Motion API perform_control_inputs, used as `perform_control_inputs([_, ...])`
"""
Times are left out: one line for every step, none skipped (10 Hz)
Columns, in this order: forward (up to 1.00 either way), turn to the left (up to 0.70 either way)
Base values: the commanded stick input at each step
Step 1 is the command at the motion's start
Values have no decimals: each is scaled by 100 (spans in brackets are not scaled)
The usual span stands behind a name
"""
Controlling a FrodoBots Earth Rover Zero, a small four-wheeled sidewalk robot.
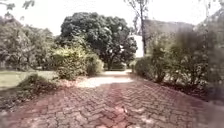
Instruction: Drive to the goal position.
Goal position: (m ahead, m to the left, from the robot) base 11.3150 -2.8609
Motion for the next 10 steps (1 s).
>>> perform_control_inputs([70, 0])
perform_control_inputs([70, 0])
perform_control_inputs([70, 0])
perform_control_inputs([70, 0])
perform_control_inputs([70, 0])
perform_control_inputs([70, 0])
perform_control_inputs([70, 0])
perform_control_inputs([70, 0])
perform_control_inputs([70, 0])
perform_control_inputs([70, 0])
